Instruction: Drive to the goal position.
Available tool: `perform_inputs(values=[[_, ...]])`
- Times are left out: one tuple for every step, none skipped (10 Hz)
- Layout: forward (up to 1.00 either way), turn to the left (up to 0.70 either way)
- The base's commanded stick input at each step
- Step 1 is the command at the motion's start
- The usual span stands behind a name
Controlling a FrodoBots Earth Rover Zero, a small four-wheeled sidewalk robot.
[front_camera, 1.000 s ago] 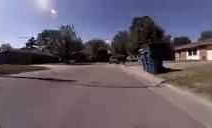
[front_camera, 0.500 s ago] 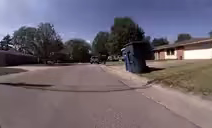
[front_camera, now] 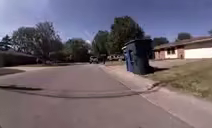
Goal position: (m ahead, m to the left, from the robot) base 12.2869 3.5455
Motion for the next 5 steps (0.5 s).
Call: perform_inputs(values=[[0.7,0.0],[0.7,0.0],[0.7,0.0],[0.7,0.0],[0.7,0.0]])
